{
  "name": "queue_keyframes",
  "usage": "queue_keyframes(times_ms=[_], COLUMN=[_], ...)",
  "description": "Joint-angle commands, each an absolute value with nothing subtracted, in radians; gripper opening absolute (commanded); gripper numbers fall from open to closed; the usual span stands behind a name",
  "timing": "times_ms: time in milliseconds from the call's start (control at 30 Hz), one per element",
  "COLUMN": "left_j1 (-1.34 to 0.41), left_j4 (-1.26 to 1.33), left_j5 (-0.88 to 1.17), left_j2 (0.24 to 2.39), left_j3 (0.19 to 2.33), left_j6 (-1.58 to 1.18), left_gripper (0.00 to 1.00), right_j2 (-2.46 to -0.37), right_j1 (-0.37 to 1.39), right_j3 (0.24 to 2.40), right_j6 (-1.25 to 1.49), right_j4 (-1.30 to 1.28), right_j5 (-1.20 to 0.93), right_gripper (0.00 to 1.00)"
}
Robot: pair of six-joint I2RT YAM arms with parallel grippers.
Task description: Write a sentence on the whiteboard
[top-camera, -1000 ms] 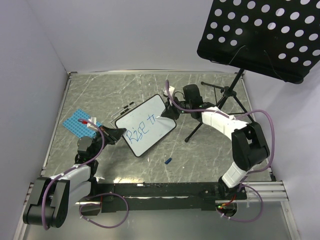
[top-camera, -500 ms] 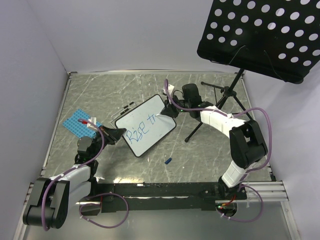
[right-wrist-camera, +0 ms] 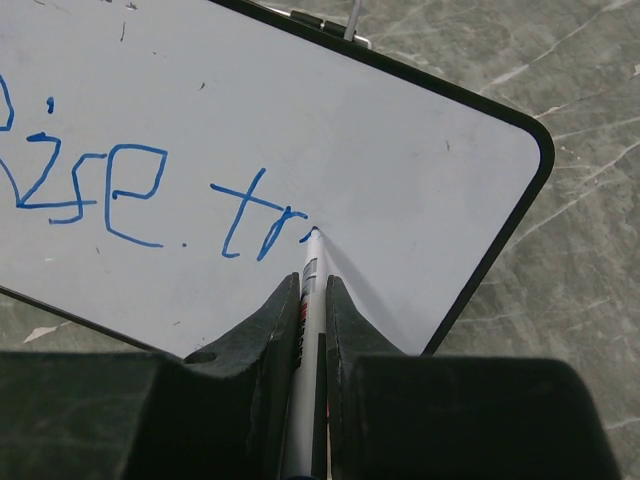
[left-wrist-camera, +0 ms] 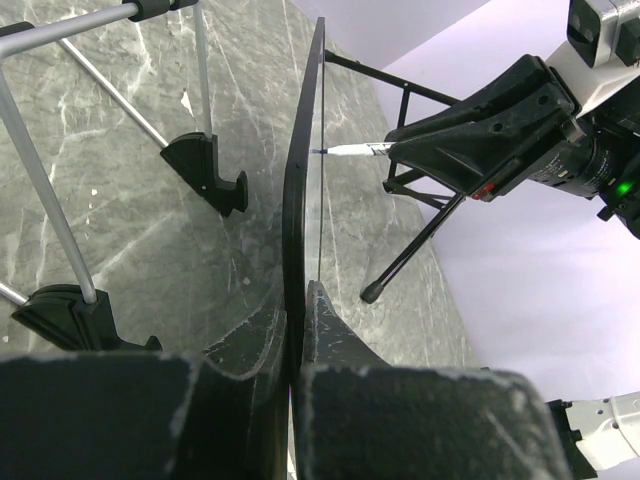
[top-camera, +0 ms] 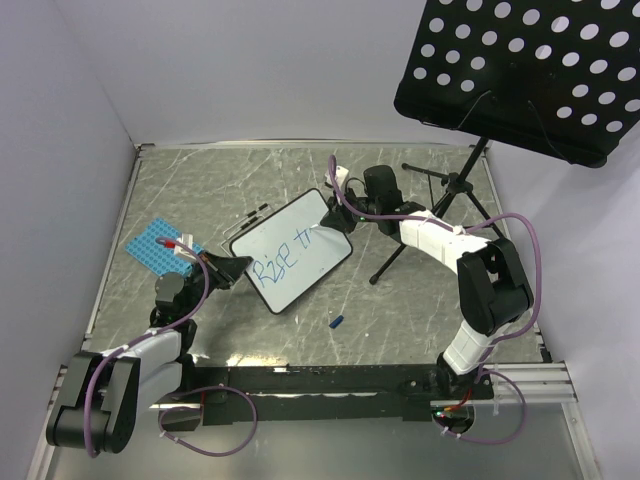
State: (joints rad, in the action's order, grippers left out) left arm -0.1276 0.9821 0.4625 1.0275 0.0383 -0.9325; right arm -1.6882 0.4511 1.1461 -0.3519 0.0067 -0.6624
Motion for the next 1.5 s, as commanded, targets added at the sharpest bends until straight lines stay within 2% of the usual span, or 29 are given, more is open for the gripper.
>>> queue_keyframes(times_ms=[0,500,1467], left_j1=[-0.132,-0.130,-0.132], left_j4=[1.074,1.072,1.075], left_j5=[0.485,0.471,0.486], left_j2=[1.026,1.026,1.034], left_j3=[-0.020,-0.028,-0.021], left_j6=[-0.910,-0.914,-0.908], left_gripper=[0.01,0.01,0.01], right_j2=[-1.684,-1.635,-1.675], right_j1=[0.446,0.448,0.440], right_j3=[1.151,1.069,1.183], right_j6=[-0.380,-0.407,-0.367], right_j4=[0.021,0.005,0.011], right_j5=[-0.678,-0.689,-0.589], right_gripper=[0.00,0.00,0.00])
